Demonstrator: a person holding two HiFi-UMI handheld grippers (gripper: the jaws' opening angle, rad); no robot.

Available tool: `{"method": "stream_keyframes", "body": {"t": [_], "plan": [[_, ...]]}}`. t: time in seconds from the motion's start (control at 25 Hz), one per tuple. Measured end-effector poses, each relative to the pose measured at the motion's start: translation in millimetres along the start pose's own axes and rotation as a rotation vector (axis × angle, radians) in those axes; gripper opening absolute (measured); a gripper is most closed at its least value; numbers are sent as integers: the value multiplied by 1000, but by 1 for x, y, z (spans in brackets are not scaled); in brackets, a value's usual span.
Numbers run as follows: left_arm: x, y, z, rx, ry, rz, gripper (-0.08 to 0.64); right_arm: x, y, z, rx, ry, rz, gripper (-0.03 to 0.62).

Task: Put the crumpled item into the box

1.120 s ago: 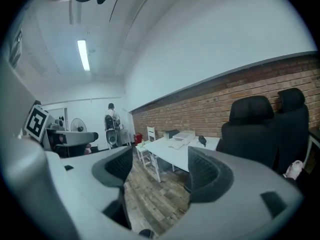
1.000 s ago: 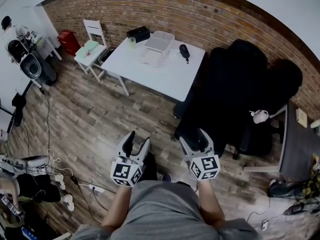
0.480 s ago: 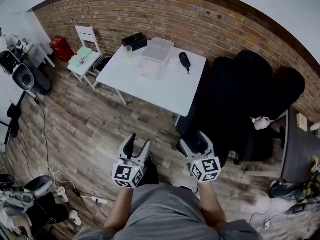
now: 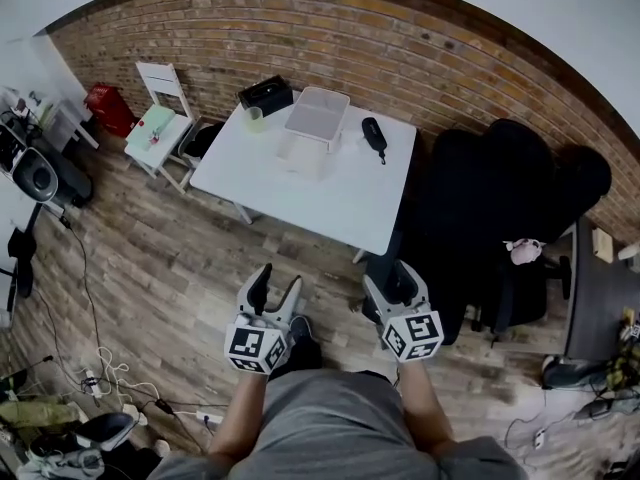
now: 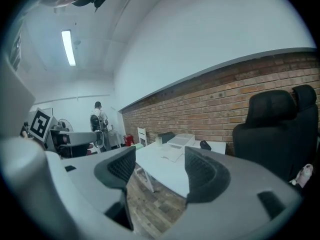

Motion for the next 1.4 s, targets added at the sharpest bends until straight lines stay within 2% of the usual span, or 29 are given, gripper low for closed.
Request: {"method": "stream_keyframes", "body": {"t": [0.24,0.64,1.0,1.4], "plan": [[-14,18,-35,39,42,-10,247,-12,30,-4,64,14,15,313],[-31,62,-68,113,30,-10,247,-24,76,2,106,46,14,311],[-28,101,-98,92,7,-43,247,-42,118,23,107,43,-8,307],[-62,180,-129,67,43,-30,247,-71,200,84,83,64,18,305]]}}
Point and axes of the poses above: the fingertips, and each gripper's own axes: y forward along the fingers, z to its right, x out of its underside, the point moved 7 cm from there along -y, backward along the fingers, and after that the axes turned 6 degrees about -z, right-handed, at the moved point
